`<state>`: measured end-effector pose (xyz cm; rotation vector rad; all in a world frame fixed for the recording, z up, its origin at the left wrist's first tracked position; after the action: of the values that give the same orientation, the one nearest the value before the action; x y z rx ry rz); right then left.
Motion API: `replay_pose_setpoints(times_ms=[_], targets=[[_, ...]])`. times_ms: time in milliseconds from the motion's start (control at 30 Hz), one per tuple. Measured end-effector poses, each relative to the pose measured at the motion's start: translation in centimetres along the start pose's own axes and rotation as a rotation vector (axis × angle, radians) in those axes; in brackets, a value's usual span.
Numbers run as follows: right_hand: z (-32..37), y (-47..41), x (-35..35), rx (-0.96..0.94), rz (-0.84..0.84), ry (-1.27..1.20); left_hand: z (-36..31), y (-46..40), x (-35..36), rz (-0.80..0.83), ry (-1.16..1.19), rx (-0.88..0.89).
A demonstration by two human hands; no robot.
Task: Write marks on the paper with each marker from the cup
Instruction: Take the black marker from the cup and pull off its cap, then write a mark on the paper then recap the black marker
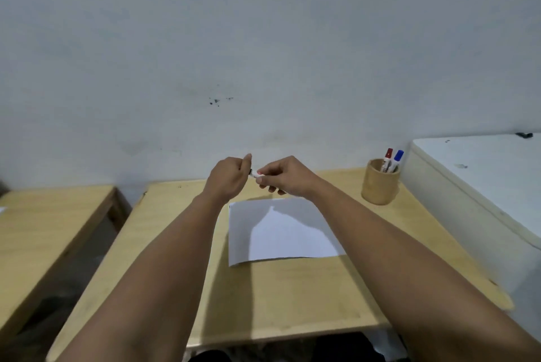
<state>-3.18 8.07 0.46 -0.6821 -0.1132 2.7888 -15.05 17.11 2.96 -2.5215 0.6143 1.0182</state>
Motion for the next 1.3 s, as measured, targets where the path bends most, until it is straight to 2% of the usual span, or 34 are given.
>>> replay_pose_setpoints(times_ms=[100, 167, 233, 333, 467, 633, 700, 800, 933, 1033, 1133, 1233, 1300], targets=[[-0.9, -1.5, 1.5, -0.020, -0.021, 0.165, 4.8, -0.9, -3.8, -0.149, -0.071, -0.058], [-2.5, -2.0, 1.1, 0.012, -0.075, 0.183, 7.9, -1.3, -5.7, -0.207, -0.188, -0.081], [-4.2, -2.3, 0.4, 0.051, -0.156, 0.092, 10.2, -1.8, -5.4, -0.179, -0.395, -0.080], [-5.6, -2.8, 0.2, 0.080, -0.232, -0.041, 13.1, -2.1, -1.3, -0.033, -0.701, -0.077], [-6.3, -3.4, 0.8, 0.095, -0.252, -0.149, 16.0, -1.3, 1.9, 0.019, -0.868, -0.073], [-7.1, -3.6, 0.8, 0.137, -0.278, -0.193, 16.5, -1.4, 1.4, 0.024, -0.843, -0.092], [-6.7, -3.5, 0.5, 0.121, -0.311, -0.233, 15.9, -0.7, 0.0, -0.045, -0.769, -0.110], [-5.5, -2.9, -0.1, 0.093, -0.385, -0.343, 13.7, 1.5, -1.3, -0.153, -0.596, -0.008], [-4.1, -2.4, -0.1, 0.131, -0.426, -0.648, 11.4, 6.2, 0.3, -0.106, -0.481, 0.168], [-3.5, -2.2, 0.3, 0.158, -0.444, -0.820, 11.9, 8.2, 2.0, 0.030, -0.465, 0.177], [-2.7, -2.0, 1.5, 0.111, -0.396, -0.713, 12.3, 9.1, 2.7, 0.087, -0.482, 0.169], [-3.1, -1.9, 2.5, 0.111, -0.457, -0.478, 12.6, 9.4, 3.4, 0.095, -0.500, 0.154], [-3.8, -2.4, 3.8, 0.106, -0.457, -0.418, 12.8, 9.2, 3.4, 0.082, -0.493, 0.149]])
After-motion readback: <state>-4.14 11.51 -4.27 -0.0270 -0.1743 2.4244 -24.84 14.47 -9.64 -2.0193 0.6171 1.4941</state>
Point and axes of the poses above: each hand's wrist, its own y-axis away from the middle knuckle, its own x-axis out of the palm, z = x × y, the point moved 10 cm from there along -y, towards the middle knuckle, and after that the axes turned 8 degrees about -x, right-handed, at the moved point
